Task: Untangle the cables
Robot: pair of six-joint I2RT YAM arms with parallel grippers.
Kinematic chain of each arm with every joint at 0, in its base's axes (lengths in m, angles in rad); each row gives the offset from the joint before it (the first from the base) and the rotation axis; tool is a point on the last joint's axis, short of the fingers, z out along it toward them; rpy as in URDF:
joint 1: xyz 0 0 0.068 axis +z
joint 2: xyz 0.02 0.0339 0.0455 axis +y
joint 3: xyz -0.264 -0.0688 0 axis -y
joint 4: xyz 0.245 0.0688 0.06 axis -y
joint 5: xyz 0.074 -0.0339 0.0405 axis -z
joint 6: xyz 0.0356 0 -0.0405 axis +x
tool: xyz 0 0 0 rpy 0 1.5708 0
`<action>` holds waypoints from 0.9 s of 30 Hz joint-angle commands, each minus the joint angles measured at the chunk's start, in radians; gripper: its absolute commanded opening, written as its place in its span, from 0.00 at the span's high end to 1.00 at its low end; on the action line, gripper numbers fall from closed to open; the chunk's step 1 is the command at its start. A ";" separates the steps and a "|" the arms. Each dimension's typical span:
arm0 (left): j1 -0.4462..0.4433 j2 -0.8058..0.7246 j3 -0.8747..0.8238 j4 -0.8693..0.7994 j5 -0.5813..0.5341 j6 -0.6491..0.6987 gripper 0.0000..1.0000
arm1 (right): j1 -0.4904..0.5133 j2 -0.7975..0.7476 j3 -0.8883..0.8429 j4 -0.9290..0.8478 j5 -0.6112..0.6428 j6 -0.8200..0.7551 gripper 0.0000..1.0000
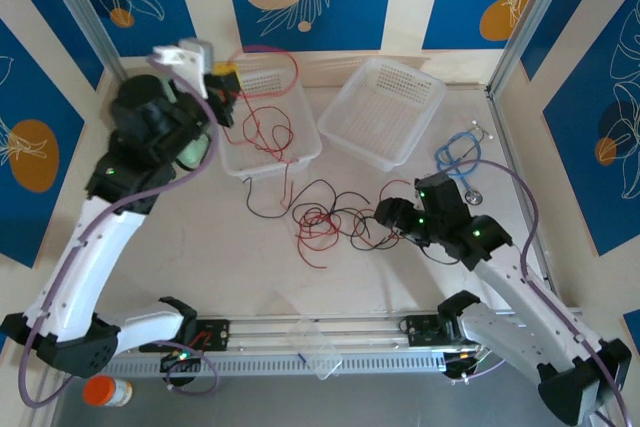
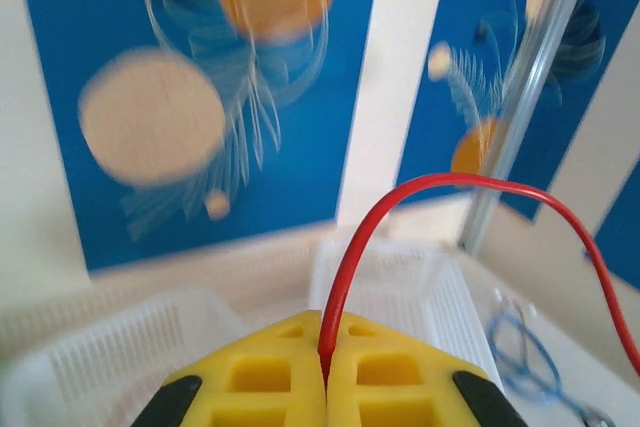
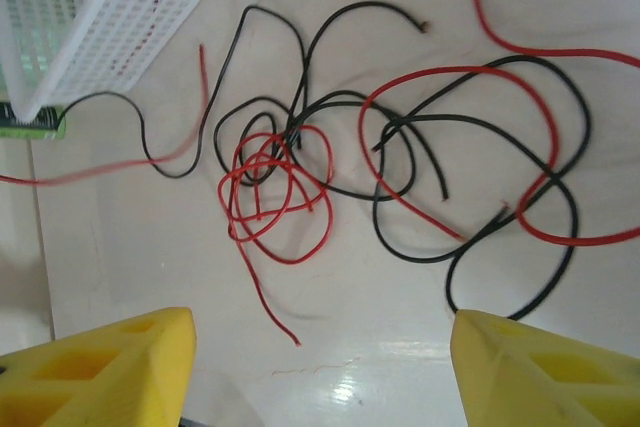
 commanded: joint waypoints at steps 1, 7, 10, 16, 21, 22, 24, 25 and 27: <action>0.003 -0.033 -0.117 0.046 0.120 -0.171 1.00 | 0.054 0.082 0.069 0.047 0.011 -0.054 0.30; 0.000 -0.085 -0.093 -0.021 0.141 -0.208 1.00 | 0.170 0.298 0.152 0.228 -0.059 -0.189 0.22; 0.000 -0.081 -0.029 -0.061 0.129 -0.191 1.00 | 0.240 0.399 0.170 0.383 -0.059 -0.291 0.16; 0.000 -0.071 0.000 -0.065 0.118 -0.186 1.00 | 0.323 0.538 0.175 0.649 0.030 -0.397 0.13; 0.000 -0.071 0.012 -0.055 0.118 -0.186 1.00 | 0.333 0.643 0.170 0.832 0.065 -0.374 0.14; 0.000 -0.070 0.019 -0.056 0.116 -0.184 1.00 | 0.336 0.664 0.176 0.858 0.065 -0.374 0.14; 0.000 -0.068 0.034 -0.060 0.112 -0.178 1.00 | 0.343 0.715 0.197 0.886 0.088 -0.372 0.16; 0.000 -0.068 0.039 -0.061 0.111 -0.176 1.00 | 0.344 0.736 0.213 0.877 0.107 -0.365 0.17; 0.000 -0.068 0.049 -0.061 0.107 -0.170 1.00 | 0.345 0.780 0.242 0.868 0.138 -0.349 0.25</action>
